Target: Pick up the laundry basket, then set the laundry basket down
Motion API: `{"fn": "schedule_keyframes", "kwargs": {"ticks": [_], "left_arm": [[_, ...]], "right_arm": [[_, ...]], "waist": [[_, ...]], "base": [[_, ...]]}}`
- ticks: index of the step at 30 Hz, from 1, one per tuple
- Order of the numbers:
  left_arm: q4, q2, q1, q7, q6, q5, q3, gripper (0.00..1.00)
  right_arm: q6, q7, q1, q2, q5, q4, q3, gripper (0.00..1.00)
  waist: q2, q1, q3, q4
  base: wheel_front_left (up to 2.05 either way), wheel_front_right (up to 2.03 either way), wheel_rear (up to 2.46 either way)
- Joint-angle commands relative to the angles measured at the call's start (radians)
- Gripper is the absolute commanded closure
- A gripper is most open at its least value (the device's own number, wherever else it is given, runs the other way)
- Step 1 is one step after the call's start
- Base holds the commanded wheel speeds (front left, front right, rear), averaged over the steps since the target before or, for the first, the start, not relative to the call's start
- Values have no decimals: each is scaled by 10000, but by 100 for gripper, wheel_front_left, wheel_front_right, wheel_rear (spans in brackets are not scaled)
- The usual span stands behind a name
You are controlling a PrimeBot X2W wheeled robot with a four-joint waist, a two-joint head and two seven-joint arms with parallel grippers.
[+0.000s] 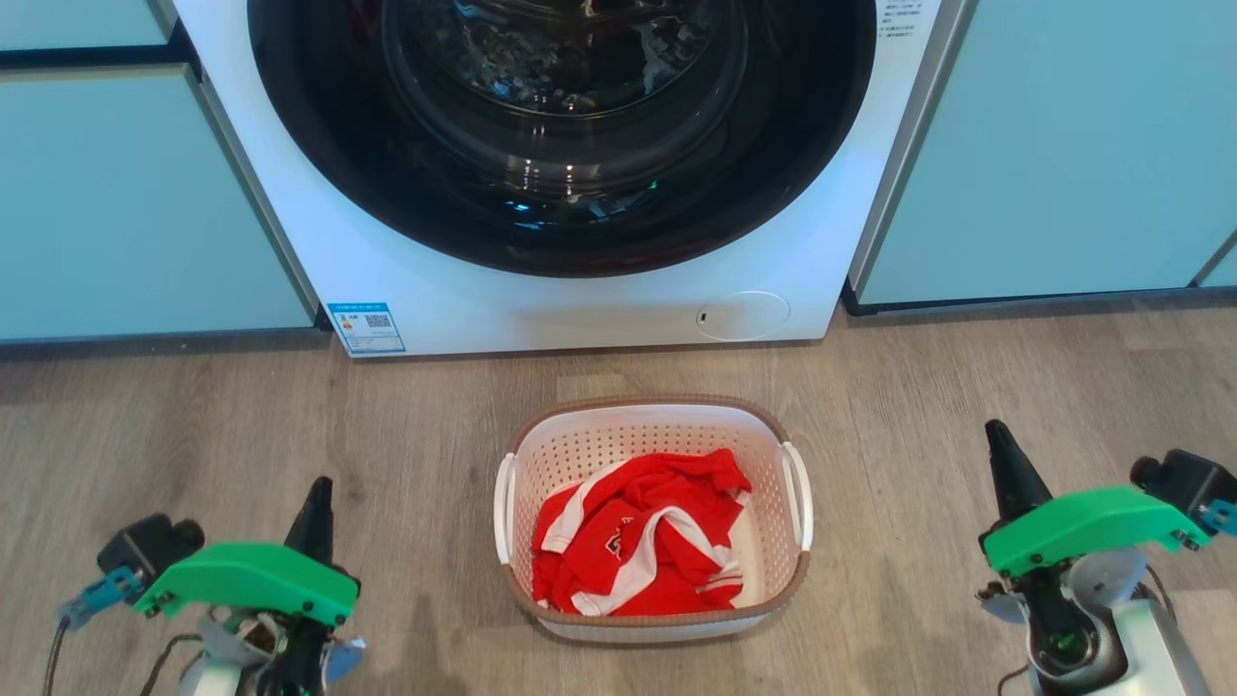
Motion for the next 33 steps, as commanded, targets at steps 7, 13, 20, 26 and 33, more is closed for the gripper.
{"fn": "schedule_keyframes", "kwargs": {"ticks": [7,13,20,26,33], "left_arm": [[-239,-60,-635,180,-327,-724,635,100],[-203,-167,-659,323,-545,-1259,871,100],[-159,-292,-689,493,-801,-1885,1150,100],[-122,-400,-714,638,-1020,-2421,1389,100],[-79,-527,-743,808,-1276,-3046,1669,100]], "right_arm": [[-31,133,-271,-78,981,-422,-9,100],[-33,235,-251,-80,1711,-434,-67,100],[-37,355,-228,-84,2568,-447,-136,100],[-39,458,-208,-87,3302,-459,-195,100],[-42,578,-185,-90,4159,-473,-263,100]], "waist": [[0,0,3,20],[0,0,6,38],[0,0,9,60],[0,0,12,78],[0,0,15,99]], "base": [[0,0,0],[0,0,0],[0,0,0],[0,0,0],[0,0,0]]}}
